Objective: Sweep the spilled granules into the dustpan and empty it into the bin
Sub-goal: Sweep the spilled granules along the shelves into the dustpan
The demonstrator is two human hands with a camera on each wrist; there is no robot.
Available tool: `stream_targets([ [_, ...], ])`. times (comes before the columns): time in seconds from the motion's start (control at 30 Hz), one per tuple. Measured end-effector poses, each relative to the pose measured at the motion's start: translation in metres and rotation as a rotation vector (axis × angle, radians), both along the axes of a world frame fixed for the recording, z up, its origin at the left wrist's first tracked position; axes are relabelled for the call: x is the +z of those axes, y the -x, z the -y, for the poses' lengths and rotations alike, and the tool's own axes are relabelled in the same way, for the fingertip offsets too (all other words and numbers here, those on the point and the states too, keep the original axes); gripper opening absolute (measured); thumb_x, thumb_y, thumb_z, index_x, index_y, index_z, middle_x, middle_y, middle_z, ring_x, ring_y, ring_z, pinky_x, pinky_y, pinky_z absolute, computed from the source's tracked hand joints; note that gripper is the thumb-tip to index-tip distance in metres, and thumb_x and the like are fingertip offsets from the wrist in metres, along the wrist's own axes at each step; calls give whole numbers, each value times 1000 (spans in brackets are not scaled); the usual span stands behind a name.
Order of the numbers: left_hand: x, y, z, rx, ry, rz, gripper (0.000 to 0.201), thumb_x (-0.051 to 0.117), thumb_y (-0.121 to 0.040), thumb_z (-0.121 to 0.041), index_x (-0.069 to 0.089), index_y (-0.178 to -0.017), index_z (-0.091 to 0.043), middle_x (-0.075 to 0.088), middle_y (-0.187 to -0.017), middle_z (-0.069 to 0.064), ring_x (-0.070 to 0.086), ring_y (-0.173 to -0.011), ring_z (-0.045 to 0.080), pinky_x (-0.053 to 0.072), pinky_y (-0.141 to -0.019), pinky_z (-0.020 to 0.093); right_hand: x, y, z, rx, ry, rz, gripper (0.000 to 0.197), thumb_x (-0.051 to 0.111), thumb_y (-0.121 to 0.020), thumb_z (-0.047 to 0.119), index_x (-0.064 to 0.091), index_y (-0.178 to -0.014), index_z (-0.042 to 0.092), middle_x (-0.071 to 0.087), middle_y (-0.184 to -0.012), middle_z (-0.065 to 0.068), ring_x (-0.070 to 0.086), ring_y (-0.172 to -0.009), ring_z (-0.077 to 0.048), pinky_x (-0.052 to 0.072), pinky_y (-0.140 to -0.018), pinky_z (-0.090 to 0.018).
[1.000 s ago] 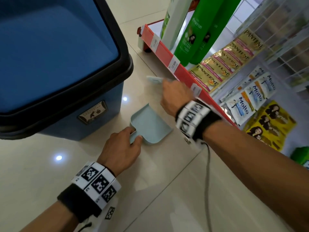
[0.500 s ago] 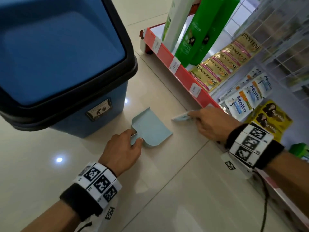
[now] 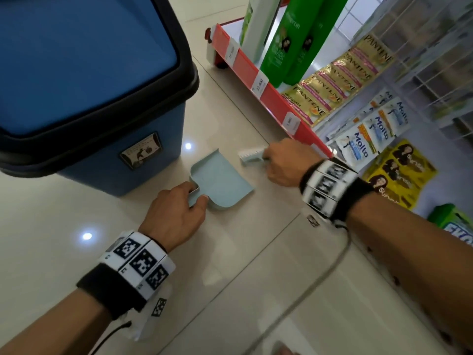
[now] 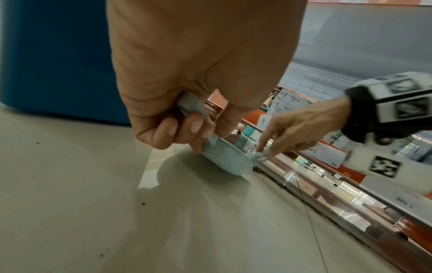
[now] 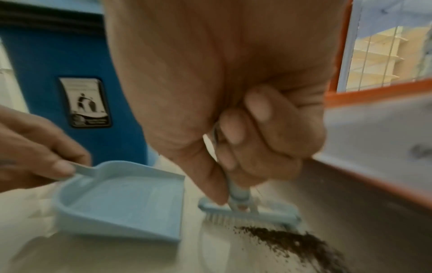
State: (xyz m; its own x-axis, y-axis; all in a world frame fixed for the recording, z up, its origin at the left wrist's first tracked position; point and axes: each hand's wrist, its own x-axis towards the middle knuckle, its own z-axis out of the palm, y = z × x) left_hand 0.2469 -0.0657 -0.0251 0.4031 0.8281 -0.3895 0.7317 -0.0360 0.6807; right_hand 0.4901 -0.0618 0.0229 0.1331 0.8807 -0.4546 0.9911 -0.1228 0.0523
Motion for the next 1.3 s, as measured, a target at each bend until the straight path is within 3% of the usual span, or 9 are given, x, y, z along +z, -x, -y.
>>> stream_targets([
  [0.1, 1, -2, -4, 2, 10, 3, 41, 50, -97, -38, 61, -121, -7, 69, -111, 14, 60, -106, 32, 49, -93, 40, 17, -7, 22, -8, 138, 62, 17, 50, -94, 23, 63, -100, 13, 62, -85, -2, 59, -76, -21, 55, -82, -39],
  [0.2, 0, -8, -11, 14, 11, 10, 40, 48, -97, -40, 61, -119, -9, 69, -108, 12, 60, -105, 31, 48, -90, 38, 30, -7, 11, -1, 74, 27, 23, 48, -95, 25, 64, -95, 9, 61, -79, -5, 57, -69, -20, 52, -67, -33],
  [0.27, -2, -12, -18, 18, 13, 16, 38, 48, -97, -41, 61, -114, -10, 68, -102, 12, 60, -101, 31, 49, -87, 38, 30, -2, -10, 32, -19, -7, 24, 44, -96, 24, 60, -95, 6, 63, -85, -10, 57, -73, -23, 55, -74, -38],
  [0.47, -9, -20, -31, 40, -61, 71, 27, 49, -96, -38, 49, -73, -24, 56, -63, -7, 55, -62, 6, 35, -53, 24, 0, 31, -111, -35, -445, -99, 16, 45, -100, 9, 59, -106, 7, 63, -99, -12, 60, -85, -31, 43, -66, -34],
  [0.7, -19, -19, -38, 97, -26, 123, 24, 51, -95, -39, 53, -76, -26, 57, -65, -6, 56, -62, 4, 39, -55, 26, -41, 40, -177, 46, -497, 95, 29, 35, -100, 3, 63, -106, 0, 66, -109, -18, 67, -99, -37, 44, -68, -37],
  [0.93, -19, -16, -38, 85, 12, 99, 21, 49, -96, -39, 55, -88, -21, 59, -80, 1, 60, -85, 26, 43, -71, 33, -37, 22, -124, 35, -273, 79, 29, 41, -96, 4, 62, -116, 8, 62, -123, -9, 64, -106, -34, 50, -78, -37],
  [1.0, -18, -16, -36, 69, 2, 98, 20, 49, -96, -39, 56, -91, -21, 59, -80, 3, 61, -87, 29, 45, -73, 34, -28, 19, -88, -13, -218, 70, 9, 45, -93, 7, 54, -92, 6, 63, -100, -9, 66, -90, -30, 48, -70, -33],
  [1.13, -17, -20, -34, 36, -30, 102, 21, 48, -97, -39, 57, -95, -21, 61, -77, -2, 63, -81, 24, 44, -69, 30, -3, 18, -64, -80, -223, 120, 23, 47, -96, 10, 53, -74, 7, 45, -64, -5, 46, -56, -20, 42, -59, -34],
  [1.3, -19, -23, -35, 32, -28, 117, 22, 48, -96, -40, 59, -89, -23, 62, -69, -5, 60, -66, 11, 42, -58, 28, 6, 34, -114, 16, -468, 19, 20, 44, -96, 2, 63, -98, 1, 61, -89, -17, 63, -88, -37, 49, -71, -40],
])
